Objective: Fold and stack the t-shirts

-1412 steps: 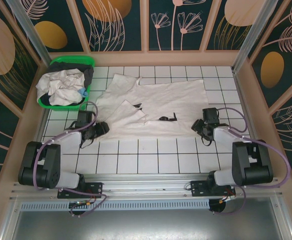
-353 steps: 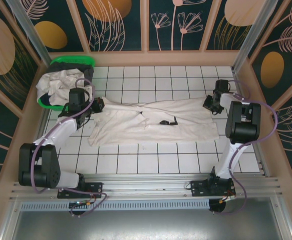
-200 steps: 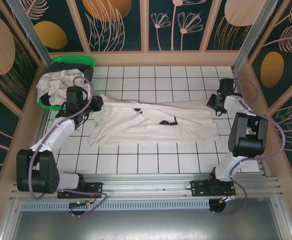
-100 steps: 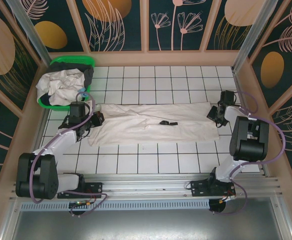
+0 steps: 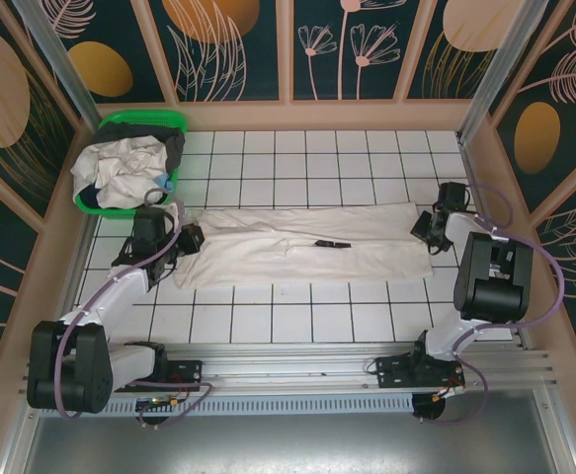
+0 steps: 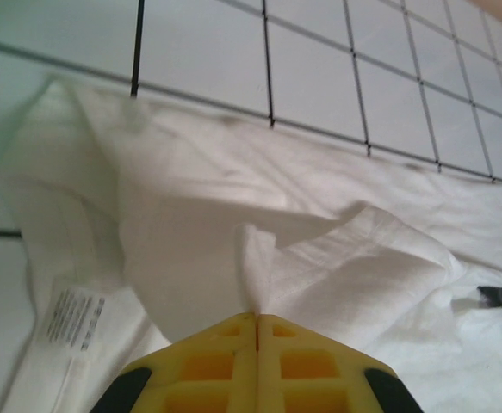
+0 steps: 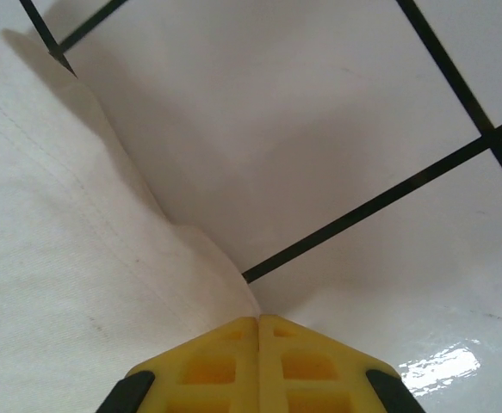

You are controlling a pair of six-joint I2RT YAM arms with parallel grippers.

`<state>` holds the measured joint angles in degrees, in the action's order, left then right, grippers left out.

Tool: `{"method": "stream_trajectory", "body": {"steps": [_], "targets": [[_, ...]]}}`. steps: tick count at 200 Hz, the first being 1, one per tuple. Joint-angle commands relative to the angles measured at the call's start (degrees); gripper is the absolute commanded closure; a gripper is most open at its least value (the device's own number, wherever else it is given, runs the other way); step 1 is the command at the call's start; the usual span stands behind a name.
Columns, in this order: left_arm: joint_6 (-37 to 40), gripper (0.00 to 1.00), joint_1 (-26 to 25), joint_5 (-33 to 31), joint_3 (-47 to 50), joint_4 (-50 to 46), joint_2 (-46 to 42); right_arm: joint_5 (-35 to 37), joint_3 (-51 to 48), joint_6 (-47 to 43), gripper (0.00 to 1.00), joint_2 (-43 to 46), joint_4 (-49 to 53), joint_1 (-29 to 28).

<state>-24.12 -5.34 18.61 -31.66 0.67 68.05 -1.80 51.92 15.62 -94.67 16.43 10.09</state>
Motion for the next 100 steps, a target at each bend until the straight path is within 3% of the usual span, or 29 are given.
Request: {"method": "stream_trajectory", "body": {"steps": [1,16,47,59,100], "targets": [[-1.16,1.0,0.28,-0.24,2.02,1.53,-1.69,0.01,-1.3,1.17,1.0,-0.82,-1.31,0.42],[-1.24,1.0,0.34,0.11,2.54,1.67,-1.39,0.31,-1.3,1.34,1.0,-1.09,-1.2,0.37],[-1.53,1.0,0.28,1.22,2.66,1.39,-1.11,2.35,-0.26,1.96,0.84,0.46,1.36,-0.15],[-1.63,0.78,0.3,1.35,2.55,0.66,-1.87,4.34,0.14,2.26,0.8,2.37,2.96,-0.66],[-0.68,0.63,0.29,2.7,-0.1,-3.24,-4.35,11.96,1.08,4.17,0.69,9.86,6.68,-10.07]]}}
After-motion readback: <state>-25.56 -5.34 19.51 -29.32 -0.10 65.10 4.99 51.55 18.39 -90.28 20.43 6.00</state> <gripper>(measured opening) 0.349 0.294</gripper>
